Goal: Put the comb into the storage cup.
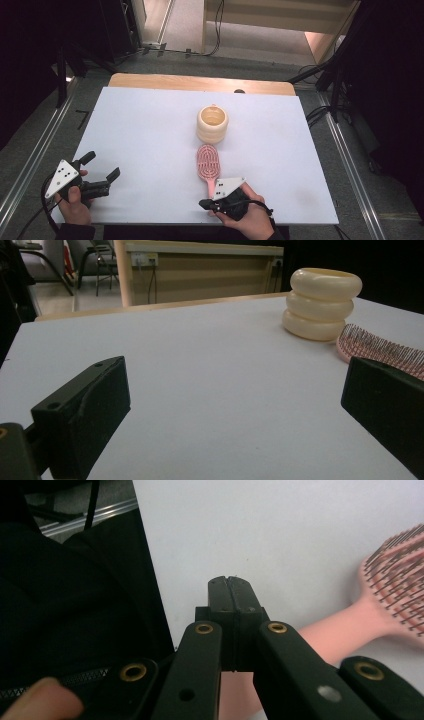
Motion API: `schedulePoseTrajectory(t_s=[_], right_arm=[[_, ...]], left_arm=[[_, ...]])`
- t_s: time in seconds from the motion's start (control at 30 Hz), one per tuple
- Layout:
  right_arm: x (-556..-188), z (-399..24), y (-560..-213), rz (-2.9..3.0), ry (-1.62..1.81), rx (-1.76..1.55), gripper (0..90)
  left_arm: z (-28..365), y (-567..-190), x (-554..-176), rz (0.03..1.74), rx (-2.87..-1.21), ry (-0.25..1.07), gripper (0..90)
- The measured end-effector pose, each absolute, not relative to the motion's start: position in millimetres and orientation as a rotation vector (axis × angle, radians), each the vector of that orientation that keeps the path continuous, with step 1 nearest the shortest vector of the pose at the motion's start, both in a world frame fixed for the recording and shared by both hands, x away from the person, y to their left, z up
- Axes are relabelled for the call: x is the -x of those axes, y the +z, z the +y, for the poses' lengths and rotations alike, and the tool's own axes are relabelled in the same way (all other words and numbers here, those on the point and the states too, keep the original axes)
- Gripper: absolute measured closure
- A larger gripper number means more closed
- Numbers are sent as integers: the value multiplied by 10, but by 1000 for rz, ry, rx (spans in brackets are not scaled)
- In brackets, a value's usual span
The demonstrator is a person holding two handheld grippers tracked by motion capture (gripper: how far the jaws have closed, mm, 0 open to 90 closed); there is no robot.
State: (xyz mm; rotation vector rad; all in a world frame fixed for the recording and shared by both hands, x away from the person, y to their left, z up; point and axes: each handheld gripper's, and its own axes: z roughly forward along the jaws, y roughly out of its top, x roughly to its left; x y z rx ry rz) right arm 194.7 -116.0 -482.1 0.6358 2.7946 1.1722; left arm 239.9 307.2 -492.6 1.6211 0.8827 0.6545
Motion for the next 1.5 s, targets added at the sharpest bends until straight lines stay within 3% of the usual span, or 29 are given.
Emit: schedulePoseTrajectory(t_s=[0.8,1.5], right_arm=[[-1956,-1130,-4951,2857,1016,-665,882],[-2069,-1527,-4959,2806,968,-847,881]], left_arm=[[3075,-4923,-2400,880,-1623,655,1],[3077,-4922,-2392,875,-1611,654,1]])
